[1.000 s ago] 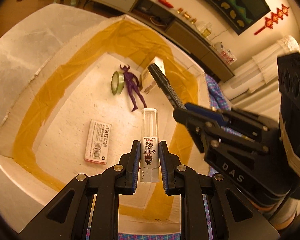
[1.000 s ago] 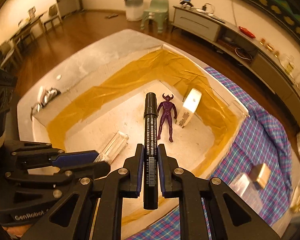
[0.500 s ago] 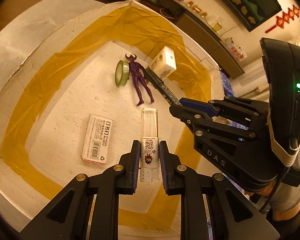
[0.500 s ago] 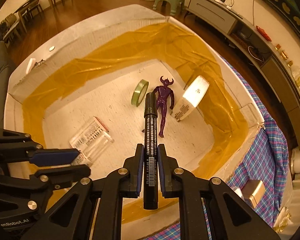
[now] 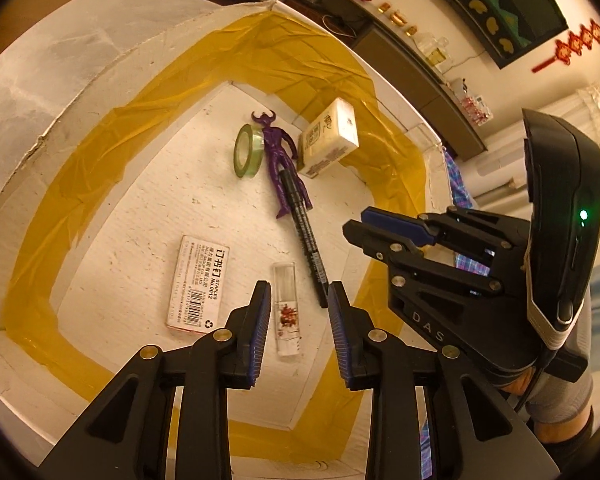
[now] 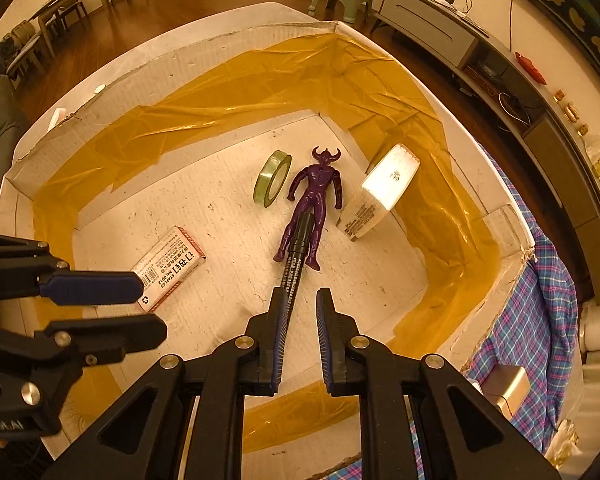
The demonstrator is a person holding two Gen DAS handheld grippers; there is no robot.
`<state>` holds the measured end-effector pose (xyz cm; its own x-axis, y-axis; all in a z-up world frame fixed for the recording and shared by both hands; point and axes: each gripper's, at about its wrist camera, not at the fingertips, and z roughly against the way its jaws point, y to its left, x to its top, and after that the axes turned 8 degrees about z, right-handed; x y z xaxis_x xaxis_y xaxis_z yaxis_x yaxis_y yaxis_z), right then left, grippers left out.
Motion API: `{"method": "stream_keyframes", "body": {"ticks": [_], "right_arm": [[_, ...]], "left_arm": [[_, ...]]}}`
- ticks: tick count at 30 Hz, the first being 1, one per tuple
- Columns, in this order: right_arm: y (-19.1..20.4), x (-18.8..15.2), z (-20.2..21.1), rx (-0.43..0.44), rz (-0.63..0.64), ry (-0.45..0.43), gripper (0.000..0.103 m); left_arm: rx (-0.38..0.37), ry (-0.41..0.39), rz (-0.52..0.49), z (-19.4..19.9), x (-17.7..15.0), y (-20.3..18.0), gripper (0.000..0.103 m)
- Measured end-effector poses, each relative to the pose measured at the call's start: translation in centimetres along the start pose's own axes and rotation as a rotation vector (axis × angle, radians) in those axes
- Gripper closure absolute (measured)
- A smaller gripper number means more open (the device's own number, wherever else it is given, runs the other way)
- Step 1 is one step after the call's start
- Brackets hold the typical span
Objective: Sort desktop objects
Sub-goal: 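Open both tools to drop the tube and marker into the box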
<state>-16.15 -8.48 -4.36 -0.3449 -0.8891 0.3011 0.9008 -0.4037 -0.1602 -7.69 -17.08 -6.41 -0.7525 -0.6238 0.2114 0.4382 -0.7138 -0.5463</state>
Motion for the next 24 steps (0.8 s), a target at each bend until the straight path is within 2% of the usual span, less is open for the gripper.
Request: {"method": "stream_keyframes", "body": {"ticks": [4, 8, 18, 24], "right_arm": [[0.1, -0.1, 0.6, -0.002, -0.002, -0.003, 0.086], [0.4, -0.3, 1.4, -0.003, -0.005, -0.005, 0.081], [1.8, -1.1, 3.7, -0.007, -0.018, -0.021, 0.078], [3.0, -1.8, 5.7, 0.000, -0.037, -0.062, 0.074]], "left_arm": [[0.001, -0.009, -0.007, 0.2, 0.0, 0.0, 0.072], [0.011, -0.030, -0.035, 0.5, -0.2, -0.5, 0.072], [0.052, -0.116, -0.097, 2.1, -0.8, -1.1, 0.072], [0.060, -0.169, -0.141, 3.4, -1.2, -1.5, 0.072]]}}
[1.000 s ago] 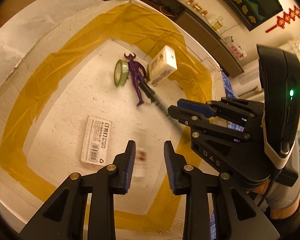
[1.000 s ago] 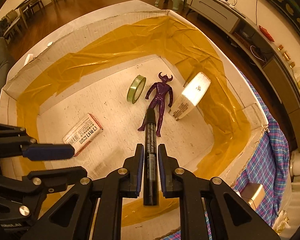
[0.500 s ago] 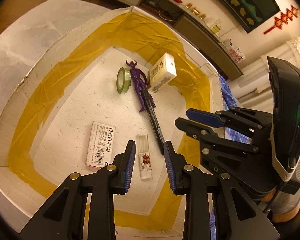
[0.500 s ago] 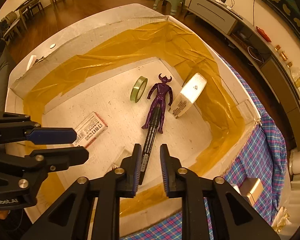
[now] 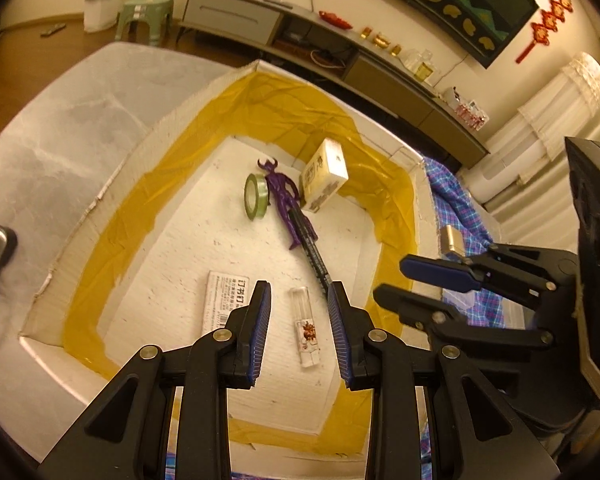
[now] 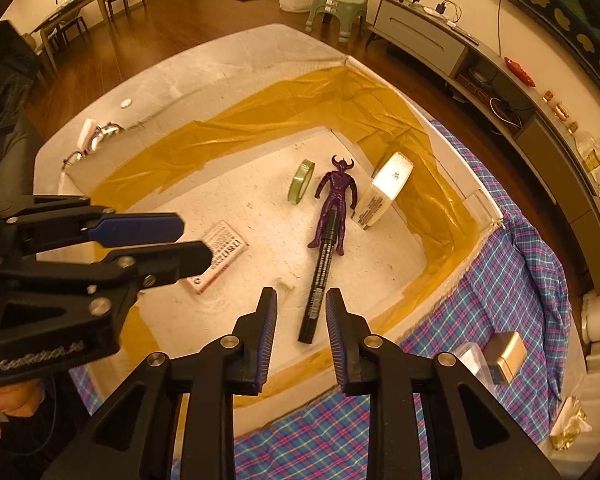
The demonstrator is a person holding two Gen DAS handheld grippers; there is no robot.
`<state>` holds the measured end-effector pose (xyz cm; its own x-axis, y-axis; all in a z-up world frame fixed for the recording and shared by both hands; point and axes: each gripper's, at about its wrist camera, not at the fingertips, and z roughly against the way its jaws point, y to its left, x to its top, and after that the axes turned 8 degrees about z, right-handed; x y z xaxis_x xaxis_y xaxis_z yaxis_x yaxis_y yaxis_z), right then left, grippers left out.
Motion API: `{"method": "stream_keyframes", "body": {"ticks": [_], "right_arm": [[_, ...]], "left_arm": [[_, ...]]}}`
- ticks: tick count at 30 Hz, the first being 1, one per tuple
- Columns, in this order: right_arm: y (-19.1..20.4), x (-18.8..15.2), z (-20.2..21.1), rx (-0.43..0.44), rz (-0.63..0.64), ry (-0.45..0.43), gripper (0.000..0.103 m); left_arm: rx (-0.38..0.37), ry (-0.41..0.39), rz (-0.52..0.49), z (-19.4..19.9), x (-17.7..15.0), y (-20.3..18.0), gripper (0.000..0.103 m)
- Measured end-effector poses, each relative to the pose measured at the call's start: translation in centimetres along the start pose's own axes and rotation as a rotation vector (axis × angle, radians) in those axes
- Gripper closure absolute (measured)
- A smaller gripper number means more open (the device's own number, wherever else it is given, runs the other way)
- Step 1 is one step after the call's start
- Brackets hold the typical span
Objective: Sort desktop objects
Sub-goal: 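Open both tools to drop the tube and marker into the box, then move both open tools back over the plaid cloth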
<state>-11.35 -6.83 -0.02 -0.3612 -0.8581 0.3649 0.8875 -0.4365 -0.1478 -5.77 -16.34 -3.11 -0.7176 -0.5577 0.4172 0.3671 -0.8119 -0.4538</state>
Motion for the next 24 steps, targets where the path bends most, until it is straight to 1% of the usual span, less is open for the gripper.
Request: {"method": "stream_keyframes", "body": {"ticks": [4, 11, 16, 19, 24], "right_arm": [[0.3, -0.7, 1.5, 0.023, -0.041, -0.047, 0.073], [0.7, -2.0, 3.9, 0.032, -0.103, -0.130, 0.073], [0.8, -2.8, 5.5, 0.040, -0.142, -0.181, 0.072], [0.9, -3.3, 6.5, 0.052, -0.167, -0.214, 0.071], [0.5, -4.6, 8.0, 0.104, -0.238, -0.273, 0.069]], "left_arm": [[0.011, -0.050, -0.043, 1.1, -0.3, -0.6, 0.072], [0.014, -0.130, -0.112, 2.8, -1.0, -1.8, 0.072], [-0.005, -0.165, -0.145, 3.7, -1.5, -2.5, 0.072], [-0.007, -0.201, -0.176, 4.4, -2.0, -3.0, 0.072], [-0.041, -0.233, -0.214, 5.5, -2.9, -3.6, 0.072]]}}
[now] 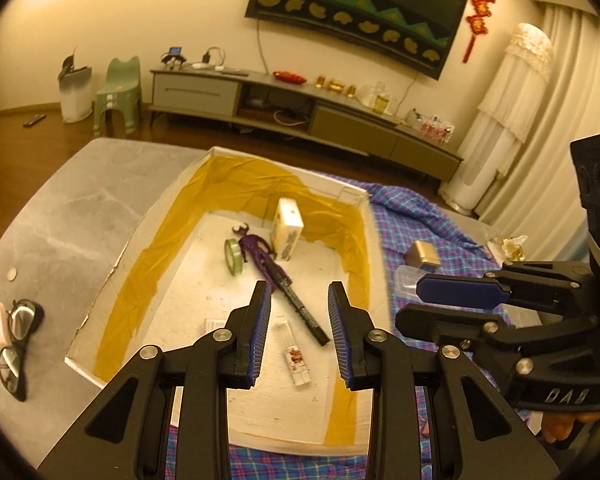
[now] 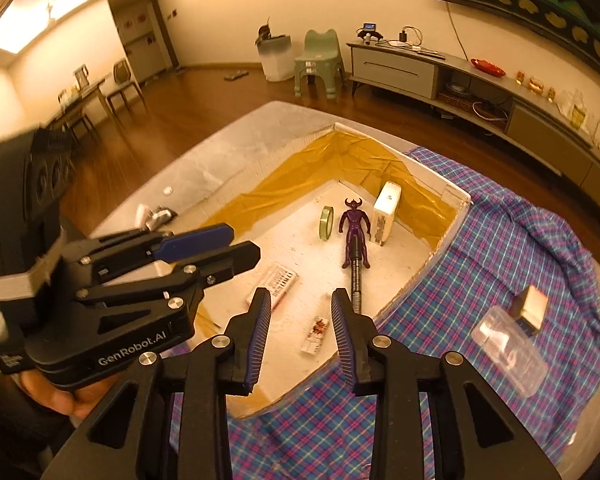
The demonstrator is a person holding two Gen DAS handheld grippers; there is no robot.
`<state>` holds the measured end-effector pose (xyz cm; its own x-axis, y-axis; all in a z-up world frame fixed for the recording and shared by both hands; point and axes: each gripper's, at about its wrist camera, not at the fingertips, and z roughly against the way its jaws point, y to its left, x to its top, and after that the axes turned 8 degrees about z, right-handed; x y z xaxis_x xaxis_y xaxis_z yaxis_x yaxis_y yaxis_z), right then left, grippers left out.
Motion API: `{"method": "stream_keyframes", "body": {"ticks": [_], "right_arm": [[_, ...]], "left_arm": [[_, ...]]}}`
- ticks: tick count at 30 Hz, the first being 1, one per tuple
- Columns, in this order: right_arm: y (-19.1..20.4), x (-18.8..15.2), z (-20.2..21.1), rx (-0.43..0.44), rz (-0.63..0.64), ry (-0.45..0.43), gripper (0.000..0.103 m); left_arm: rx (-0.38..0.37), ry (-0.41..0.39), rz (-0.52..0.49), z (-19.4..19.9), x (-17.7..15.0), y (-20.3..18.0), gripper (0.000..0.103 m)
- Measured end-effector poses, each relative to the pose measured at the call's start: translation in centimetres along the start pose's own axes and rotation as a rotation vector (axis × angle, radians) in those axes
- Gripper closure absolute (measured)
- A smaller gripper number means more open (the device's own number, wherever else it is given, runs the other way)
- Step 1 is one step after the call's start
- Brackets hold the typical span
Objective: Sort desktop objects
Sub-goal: 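Move both open tools back over the plaid cloth, then grasp the white charger with the right tool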
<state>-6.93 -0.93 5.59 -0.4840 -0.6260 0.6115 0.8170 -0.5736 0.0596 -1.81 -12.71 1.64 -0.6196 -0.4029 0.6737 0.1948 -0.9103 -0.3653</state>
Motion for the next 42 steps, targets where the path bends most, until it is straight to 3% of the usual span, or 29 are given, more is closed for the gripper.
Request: {"method": "stream_keyframes", "body": {"ticks": [11, 19, 23, 28, 34, 37, 42], "right_arm": [[-2.6, -3.2, 6.2, 0.039, -0.157, -0.125, 0.061], [-3.8, -6.8, 10.5, 0.007, -0.214, -0.195, 0.057], [-4.8, -9.6, 11.1, -0.013, -0.264, -0.207, 0.053], [-6.3, -14.2, 9.8, -0.060, -0.334, -0.164, 0.052], [-8.7, -20.4, 6.9, -0.195, -0.405, -0.048, 0.051], [-9.0, -22.8, 5.4, -0.228, -0.376, 0.000, 0.043], [-9.2, -23.6, 3.1, -0.303, -0.242, 0.086, 0.038]], "left_arm": [[-0.098, -0.071, -0.101, 2.4, -1.3, -2.6, 0.072], [-0.210, -0.053, -0.182, 3.3, -3.4, -5.2, 0.069], [-0.267, 0.004, -0.266, 3.2, -6.0, -7.3, 0.068], [-0.306, 0.127, -0.341, 1.4, -9.9, -9.9, 0.067], [-0.302, 0.240, -0.417, -1.5, -13.9, -12.4, 0.066], [-0.297, 0.286, -0.455, -2.7, -15.8, -13.4, 0.065], [-0.244, 0.343, -0.486, -4.9, -18.1, -14.3, 0.063]]}}
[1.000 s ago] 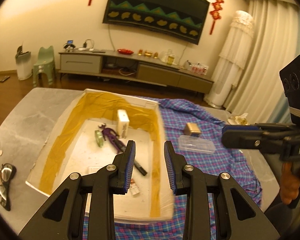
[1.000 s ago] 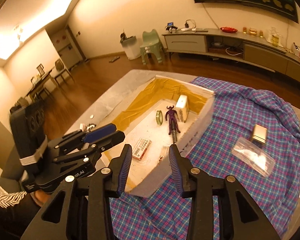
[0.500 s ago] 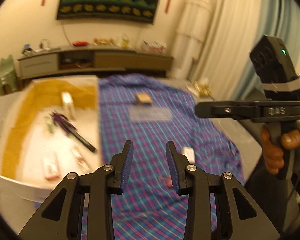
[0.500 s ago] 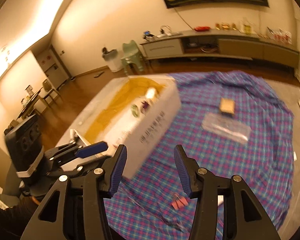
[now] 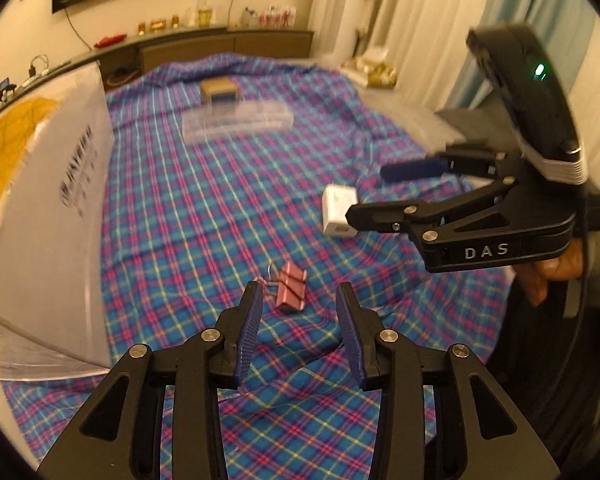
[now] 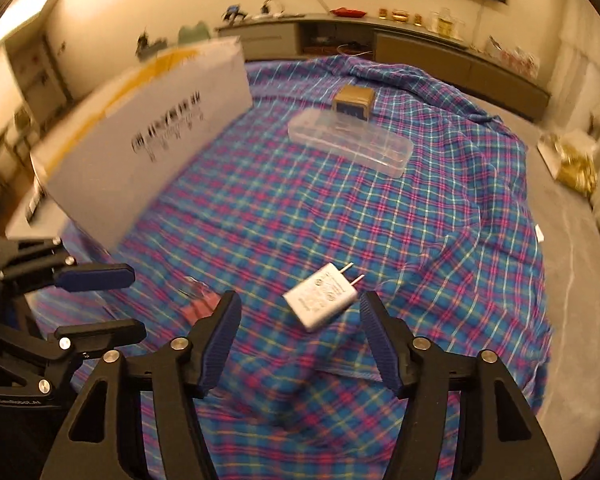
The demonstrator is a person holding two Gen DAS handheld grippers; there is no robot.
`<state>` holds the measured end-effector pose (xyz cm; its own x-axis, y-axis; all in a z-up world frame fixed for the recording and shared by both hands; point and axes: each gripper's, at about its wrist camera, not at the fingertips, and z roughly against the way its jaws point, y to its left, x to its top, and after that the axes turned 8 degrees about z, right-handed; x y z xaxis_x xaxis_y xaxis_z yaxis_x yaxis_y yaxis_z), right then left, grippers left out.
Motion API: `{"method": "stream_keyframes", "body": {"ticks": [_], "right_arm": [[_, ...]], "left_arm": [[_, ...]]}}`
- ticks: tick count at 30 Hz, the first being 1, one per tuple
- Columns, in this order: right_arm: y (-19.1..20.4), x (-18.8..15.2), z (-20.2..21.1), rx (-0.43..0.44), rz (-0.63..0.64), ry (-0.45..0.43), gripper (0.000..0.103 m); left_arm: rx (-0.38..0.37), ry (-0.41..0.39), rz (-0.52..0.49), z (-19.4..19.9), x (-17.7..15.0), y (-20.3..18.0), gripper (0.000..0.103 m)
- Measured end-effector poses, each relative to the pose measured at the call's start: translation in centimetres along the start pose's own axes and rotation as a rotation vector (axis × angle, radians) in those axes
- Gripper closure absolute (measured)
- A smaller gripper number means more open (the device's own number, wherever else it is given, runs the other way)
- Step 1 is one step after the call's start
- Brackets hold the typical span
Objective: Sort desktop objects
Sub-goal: 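Grasp the white charger with the right tool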
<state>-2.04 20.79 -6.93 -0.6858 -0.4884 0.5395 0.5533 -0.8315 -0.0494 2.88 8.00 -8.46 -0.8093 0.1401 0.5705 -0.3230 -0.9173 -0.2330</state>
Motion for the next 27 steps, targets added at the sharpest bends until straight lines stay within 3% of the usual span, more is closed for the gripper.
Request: {"method": "stream_keyframes", "body": {"ticks": [6, 7, 8, 11, 15, 19, 21, 25, 27], "right_arm": [[0.7, 0.3, -3.7, -0.073, 0.228, 0.099, 0.038], [0.6, 0.3, -4.3, -0.078, 0.247, 0.112, 0.042], [0.4, 0.2, -4.9, -0.077, 0.256, 0.122, 0.052], [-1.1, 0.2, -5.4, -0.050, 0.196, 0.101, 0.054], [-2.9, 0.5, -5.3, -0.005, 0.116, 0.070, 0.055], [-3.4, 0.9, -5.0, 0.044, 0.061, 0.049, 0.057], [-2.6, 1.5, -4.7, 0.064, 0.057, 0.040, 0.057], [-1.5, 2.0, -4.5, 0.091, 0.067, 0.023, 0.057], [-1.3, 1.8, -4.4, 0.105, 0.058, 0.022, 0.057]], "left_arm": [[0.066, 0.057, -0.014, -3.5, 0.1, 0.2, 0.062], [0.096, 0.059, -0.008, -4.1, 0.3, 0.6, 0.060], [0.114, 0.048, 0.021, -4.4, 0.6, 1.5, 0.059], [0.184, 0.014, 0.180, -4.3, 1.8, 4.7, 0.062], [0.130, 0.013, 0.314, -3.6, 2.3, 7.4, 0.061], [0.109, 0.040, 0.282, -4.0, 1.8, 6.5, 0.061], [0.139, 0.037, 0.226, -4.2, 1.8, 5.2, 0.061], [0.092, -0.023, 0.124, -4.7, 2.6, 3.3, 0.061], [0.113, -0.038, 0.145, -5.0, 3.4, 3.8, 0.061]]}}
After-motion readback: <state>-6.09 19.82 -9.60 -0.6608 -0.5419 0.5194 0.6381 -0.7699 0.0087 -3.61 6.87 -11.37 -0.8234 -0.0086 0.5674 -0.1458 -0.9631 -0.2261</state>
